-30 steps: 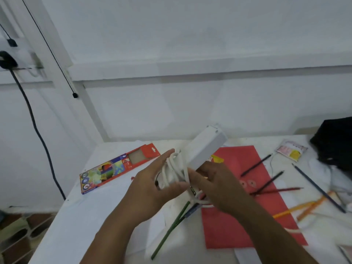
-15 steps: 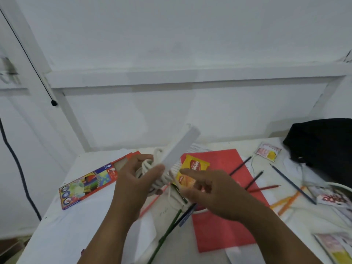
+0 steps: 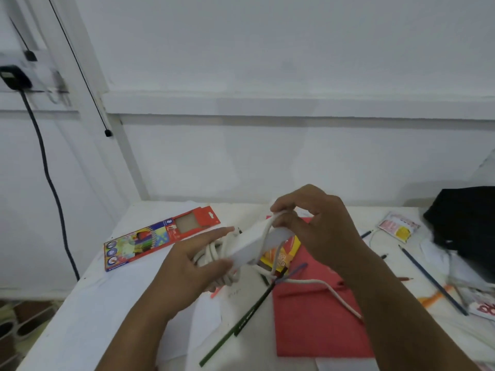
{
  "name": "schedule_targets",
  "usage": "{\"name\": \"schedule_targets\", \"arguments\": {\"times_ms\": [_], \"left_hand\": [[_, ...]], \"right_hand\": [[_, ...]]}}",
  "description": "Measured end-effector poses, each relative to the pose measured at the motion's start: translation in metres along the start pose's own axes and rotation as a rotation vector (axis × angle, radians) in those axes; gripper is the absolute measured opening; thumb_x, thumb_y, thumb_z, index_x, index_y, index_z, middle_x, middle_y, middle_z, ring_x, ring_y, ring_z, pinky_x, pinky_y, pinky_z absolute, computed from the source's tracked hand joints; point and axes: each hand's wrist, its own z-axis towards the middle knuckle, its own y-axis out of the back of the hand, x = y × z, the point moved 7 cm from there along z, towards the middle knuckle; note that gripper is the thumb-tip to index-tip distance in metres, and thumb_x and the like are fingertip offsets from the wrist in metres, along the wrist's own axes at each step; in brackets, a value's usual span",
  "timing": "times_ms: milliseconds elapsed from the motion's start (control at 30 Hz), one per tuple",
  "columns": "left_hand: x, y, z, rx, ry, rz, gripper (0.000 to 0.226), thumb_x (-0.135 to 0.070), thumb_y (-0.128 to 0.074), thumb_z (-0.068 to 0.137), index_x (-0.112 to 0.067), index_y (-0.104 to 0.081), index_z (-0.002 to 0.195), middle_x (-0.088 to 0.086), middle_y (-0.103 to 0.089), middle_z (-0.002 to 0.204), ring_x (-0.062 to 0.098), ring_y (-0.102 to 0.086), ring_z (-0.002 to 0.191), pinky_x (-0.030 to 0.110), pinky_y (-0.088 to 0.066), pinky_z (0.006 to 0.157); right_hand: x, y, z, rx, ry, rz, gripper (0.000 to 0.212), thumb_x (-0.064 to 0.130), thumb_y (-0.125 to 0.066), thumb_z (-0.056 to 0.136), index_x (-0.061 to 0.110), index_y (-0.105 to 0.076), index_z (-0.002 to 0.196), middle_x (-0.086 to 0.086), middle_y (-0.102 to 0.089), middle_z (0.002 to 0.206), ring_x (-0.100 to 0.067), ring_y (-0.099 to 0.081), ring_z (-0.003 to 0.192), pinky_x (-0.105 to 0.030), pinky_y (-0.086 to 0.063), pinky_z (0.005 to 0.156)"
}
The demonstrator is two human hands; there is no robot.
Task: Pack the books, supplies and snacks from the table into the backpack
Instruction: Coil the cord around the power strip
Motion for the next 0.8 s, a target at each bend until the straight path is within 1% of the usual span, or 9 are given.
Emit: {"name": "schedule_targets", "arguments": {"times_ms": [67,133,233,300,433,500,633,733,800], "left_hand": [[0.000,0.005,-0.003,0.007,-0.003,-0.010,0.043,-0.020,-0.074,0.070,-0.043,-0.075,0.106,-0.022,-0.073,0.106,0.006,-0.069,0.094,0.016,-0.055,0.067],[0.005,0.007,-0.004,0.050,0.022,-0.017,0.044,-0.020,-0.068,0.066,-0.048,-0.076,0.099,-0.018,-0.074,0.103,0.010,-0.070,0.090,0.019,-0.056,0.066],[0.008,0.008,-0.009,0.123,0.036,-0.029,0.046,-0.023,-0.070,0.062,-0.051,-0.075,0.099,-0.013,-0.075,0.104,0.019,-0.070,0.090,0.036,-0.059,0.069],[0.010,0.007,-0.010,0.148,0.039,-0.074,0.048,-0.033,-0.069,0.057,-0.044,-0.076,0.103,-0.008,-0.075,0.108,0.023,-0.071,0.093,0.040,-0.060,0.071],[0.024,0.003,-0.007,0.158,0.077,-0.196,0.057,-0.035,-0.067,0.057,-0.024,-0.076,0.113,0.006,-0.073,0.107,0.031,-0.068,0.078,0.037,-0.054,0.051],[0.031,-0.002,-0.005,0.167,0.082,-0.305,0.062,-0.035,-0.065,0.059,-0.013,-0.072,0.117,0.016,-0.070,0.104,0.033,-0.063,0.071,0.036,-0.051,0.050],[0.035,-0.007,-0.001,0.072,0.148,-0.503,0.067,-0.039,-0.064,0.059,-0.010,-0.067,0.120,0.023,-0.065,0.092,0.029,-0.060,0.064,0.031,-0.048,0.050],[0.040,-0.006,0.003,-0.013,0.137,-0.386,0.065,-0.044,-0.065,0.061,-0.018,-0.069,0.121,0.017,-0.070,0.100,0.035,-0.064,0.081,0.034,-0.050,0.059],[0.039,-0.008,0.001,-0.060,0.140,-0.387,0.063,-0.046,-0.065,0.064,-0.023,-0.069,0.122,0.016,-0.070,0.105,0.038,-0.065,0.084,0.036,-0.051,0.060]], "right_hand": [[-0.014,-0.007,-0.001,0.054,-0.172,0.140,0.015,0.007,-0.083,0.073,0.018,-0.077,0.081,0.013,-0.073,0.080,-0.005,-0.067,0.082,-0.014,-0.048,0.076],[-0.024,-0.016,-0.003,0.175,-0.287,0.235,0.014,0.007,-0.084,0.072,0.017,-0.078,0.080,0.011,-0.075,0.079,-0.003,-0.068,0.079,-0.014,-0.050,0.073],[-0.027,-0.022,-0.004,0.281,-0.283,0.269,0.018,0.001,-0.082,0.072,0.017,-0.078,0.076,0.009,-0.074,0.071,-0.002,-0.068,0.071,-0.012,-0.049,0.067],[-0.027,-0.025,-0.003,0.288,-0.290,0.318,0.023,-0.004,-0.081,0.072,0.018,-0.078,0.076,0.006,-0.075,0.072,-0.003,-0.069,0.070,-0.012,-0.050,0.067],[-0.040,-0.039,-0.003,0.217,-0.418,0.613,0.015,-0.006,-0.077,0.076,0.006,-0.076,0.084,-0.010,-0.077,0.087,-0.021,-0.073,0.087,-0.031,-0.059,0.081],[-0.054,-0.056,-0.015,0.233,-0.609,0.854,0.009,0.007,-0.071,0.085,0.003,-0.073,0.093,-0.015,-0.075,0.098,-0.029,-0.069,0.092,-0.039,-0.056,0.083],[-0.049,-0.099,-0.050,0.419,-0.774,1.138,0.072,0.065,-0.041,0.092,0.006,-0.061,0.127,-0.014,-0.065,0.118,-0.028,-0.058,0.107,-0.048,-0.044,0.091],[-0.042,-0.111,-0.056,0.363,-0.734,1.074,0.097,0.079,-0.060,0.073,0.003,-0.056,0.132,-0.019,-0.062,0.121,-0.031,-0.059,0.105,-0.050,-0.046,0.094],[-0.039,-0.108,-0.052,0.286,-0.698,1.025,0.083,0.075,-0.069,0.070,0.010,-0.064,0.121,-0.021,-0.065,0.118,-0.034,-0.064,0.100,-0.052,-0.050,0.093]]}}
